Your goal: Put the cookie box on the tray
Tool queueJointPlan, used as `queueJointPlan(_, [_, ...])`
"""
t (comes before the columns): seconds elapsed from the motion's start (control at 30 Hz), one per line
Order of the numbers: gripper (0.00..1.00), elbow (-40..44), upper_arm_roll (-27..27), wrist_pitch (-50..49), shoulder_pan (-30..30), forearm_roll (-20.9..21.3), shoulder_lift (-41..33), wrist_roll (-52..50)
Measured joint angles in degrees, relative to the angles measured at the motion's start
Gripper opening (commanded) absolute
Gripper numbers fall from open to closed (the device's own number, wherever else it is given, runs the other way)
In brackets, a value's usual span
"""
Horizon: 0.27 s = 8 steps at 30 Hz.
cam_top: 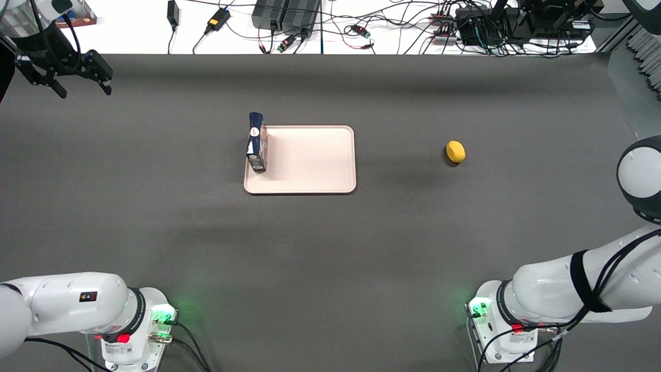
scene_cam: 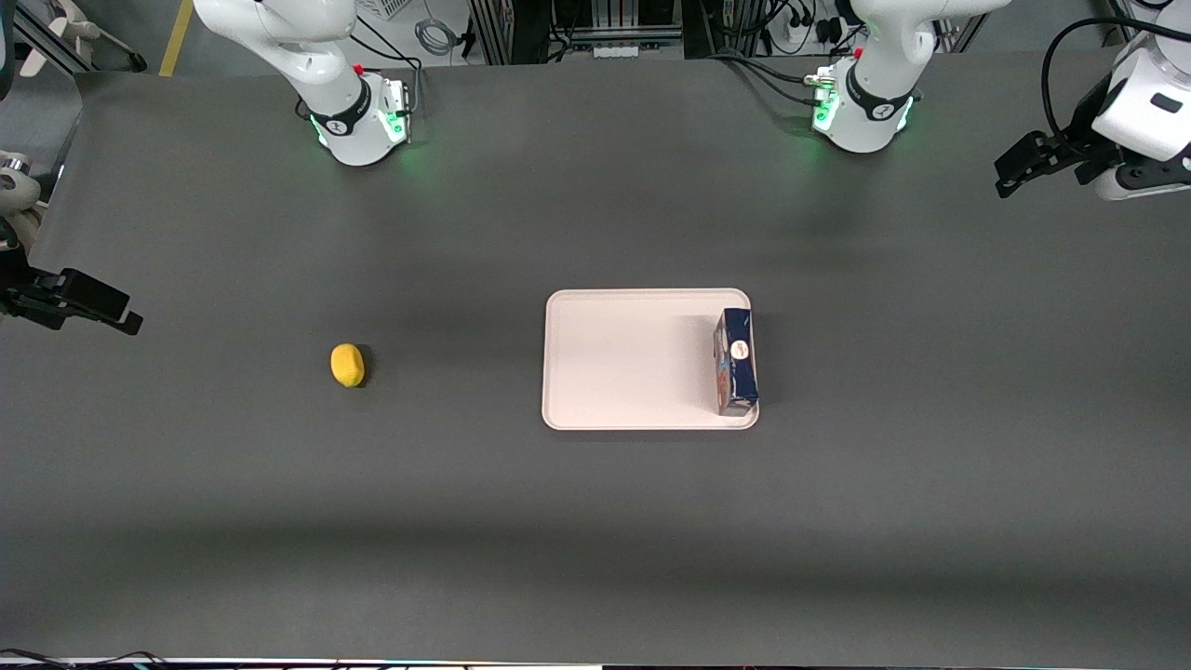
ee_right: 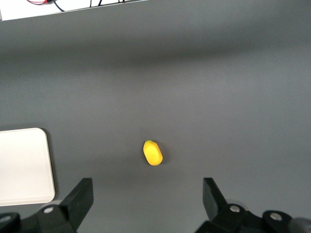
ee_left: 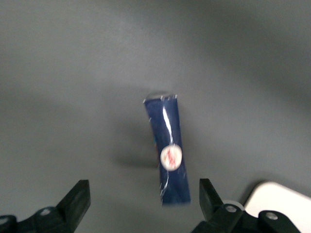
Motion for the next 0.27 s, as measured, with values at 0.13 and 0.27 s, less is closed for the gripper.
queueJointPlan(0.13, [1.00,-0.45,0.05,0.19,-0.01,-0.10,-0.65,0.09])
queueJointPlan(0.27, [1.00,-0.44,0.05,0.20,-0.02,-0.15,-0.98,0.12])
